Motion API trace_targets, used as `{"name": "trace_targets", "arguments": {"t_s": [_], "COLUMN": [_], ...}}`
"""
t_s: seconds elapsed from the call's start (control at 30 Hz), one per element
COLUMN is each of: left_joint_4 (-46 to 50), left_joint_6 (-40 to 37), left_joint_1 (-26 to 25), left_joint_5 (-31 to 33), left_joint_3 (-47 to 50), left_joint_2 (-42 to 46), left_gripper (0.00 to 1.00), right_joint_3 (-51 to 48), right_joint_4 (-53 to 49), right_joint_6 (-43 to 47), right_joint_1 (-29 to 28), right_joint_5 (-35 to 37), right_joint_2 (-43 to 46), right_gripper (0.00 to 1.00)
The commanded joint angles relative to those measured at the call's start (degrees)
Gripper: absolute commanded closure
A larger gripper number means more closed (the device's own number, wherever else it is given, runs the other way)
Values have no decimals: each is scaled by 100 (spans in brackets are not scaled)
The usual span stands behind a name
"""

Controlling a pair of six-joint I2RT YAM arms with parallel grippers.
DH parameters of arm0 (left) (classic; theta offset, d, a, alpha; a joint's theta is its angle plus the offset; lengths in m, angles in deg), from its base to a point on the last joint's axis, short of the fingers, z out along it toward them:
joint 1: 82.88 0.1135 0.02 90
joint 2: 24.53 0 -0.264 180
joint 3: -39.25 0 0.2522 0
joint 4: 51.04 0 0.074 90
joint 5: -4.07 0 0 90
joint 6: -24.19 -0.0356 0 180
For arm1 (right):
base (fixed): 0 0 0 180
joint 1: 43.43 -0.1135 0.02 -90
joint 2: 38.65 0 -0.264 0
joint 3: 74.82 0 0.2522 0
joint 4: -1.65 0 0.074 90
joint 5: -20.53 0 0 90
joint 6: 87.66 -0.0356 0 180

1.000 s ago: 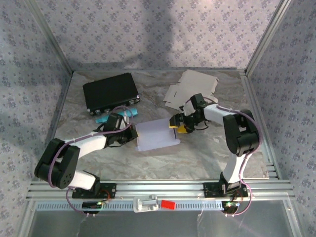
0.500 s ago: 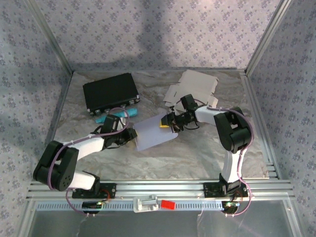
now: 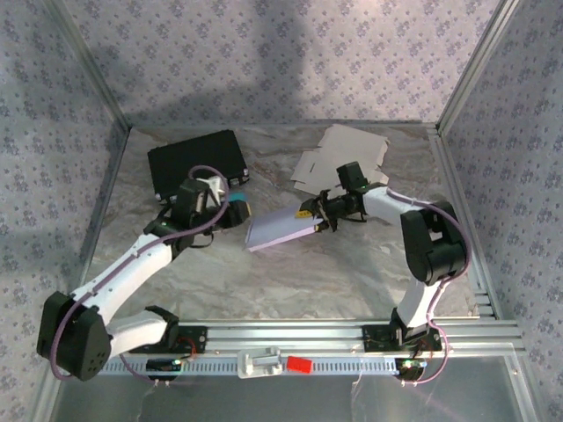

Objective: Fold the paper box

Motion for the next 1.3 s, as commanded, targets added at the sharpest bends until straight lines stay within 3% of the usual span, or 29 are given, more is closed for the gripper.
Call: {"name": "trace_targets", "arguments": {"t_s": [0.0,0.03,0.17,0.37,0.57,0.83,1.27], "left_joint_4": [631,765,1314,1251,734,601,1625], "left_joint_6": [-2250,-2844,-4410,-5573,-5987,-6123,-5999], "left_joint_1": [-947,-1237,-2193,-2722,-2775,-2853,-2854], "left_joint_5": [228,162,877,1951,2538,2446,1859], "left_joint_3": [-453,-553,-876,-985,-1081,-1234,-1708], "left_joint_2": [204,194,-56,-696,-1348,-1924,-2117], "left_gripper": [47,47,45,36,35,38,67], "right_joint_3": [70,-21,-156,-142,-288,-443,-363], "right_joint_4": [-1236,-1254,-1599,-2431,-2764,-2944,-2966], "right_joint_6": [-679,-800,-789,-213,149,407,717], "right_joint_1": [270,360,625,768,859,874,937], "right_joint_5": [-56,-156,-384,-565,-611,-680,-584], "right_joint_2": [314,385,517,441,417,309,-4], "right_gripper": [67,67,68,68,70,69,37]}}
